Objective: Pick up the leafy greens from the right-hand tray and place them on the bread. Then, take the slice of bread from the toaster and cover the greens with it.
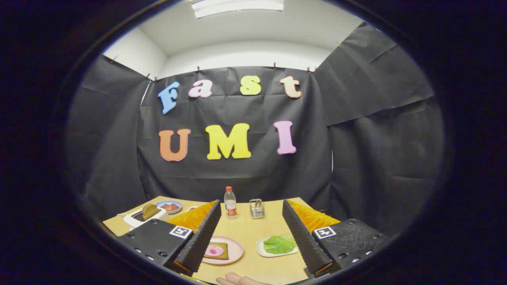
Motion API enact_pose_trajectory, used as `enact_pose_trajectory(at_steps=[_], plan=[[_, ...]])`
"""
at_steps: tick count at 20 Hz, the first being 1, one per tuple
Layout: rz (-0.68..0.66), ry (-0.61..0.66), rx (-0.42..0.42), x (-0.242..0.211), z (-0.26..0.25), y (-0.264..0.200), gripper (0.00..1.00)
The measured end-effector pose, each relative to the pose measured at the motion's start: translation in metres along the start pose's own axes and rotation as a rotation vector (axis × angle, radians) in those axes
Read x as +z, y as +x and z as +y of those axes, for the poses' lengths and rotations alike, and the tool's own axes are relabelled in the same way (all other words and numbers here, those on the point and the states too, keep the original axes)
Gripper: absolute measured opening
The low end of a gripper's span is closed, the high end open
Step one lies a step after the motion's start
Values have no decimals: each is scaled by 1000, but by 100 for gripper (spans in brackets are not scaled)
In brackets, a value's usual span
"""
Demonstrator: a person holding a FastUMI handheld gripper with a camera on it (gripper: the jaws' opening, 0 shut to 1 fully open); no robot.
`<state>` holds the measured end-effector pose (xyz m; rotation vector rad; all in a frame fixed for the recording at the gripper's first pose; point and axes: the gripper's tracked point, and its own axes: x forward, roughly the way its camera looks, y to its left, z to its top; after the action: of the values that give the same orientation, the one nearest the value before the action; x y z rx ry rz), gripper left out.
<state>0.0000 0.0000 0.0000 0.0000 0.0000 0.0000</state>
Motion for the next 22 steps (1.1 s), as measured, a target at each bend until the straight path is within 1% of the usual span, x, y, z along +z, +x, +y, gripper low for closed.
enact_pose_trajectory(at_steps=[7,11,16,19,22], plan=[[12,-24,-48,-8,-9,6,95],[30,-13,-52,-13,-16,7,95],[53,-22,-15,-20,-13,10,95],[76,-50,-28,-35,-22,22,95],[108,-79,-21,-52,-31,45,95]])
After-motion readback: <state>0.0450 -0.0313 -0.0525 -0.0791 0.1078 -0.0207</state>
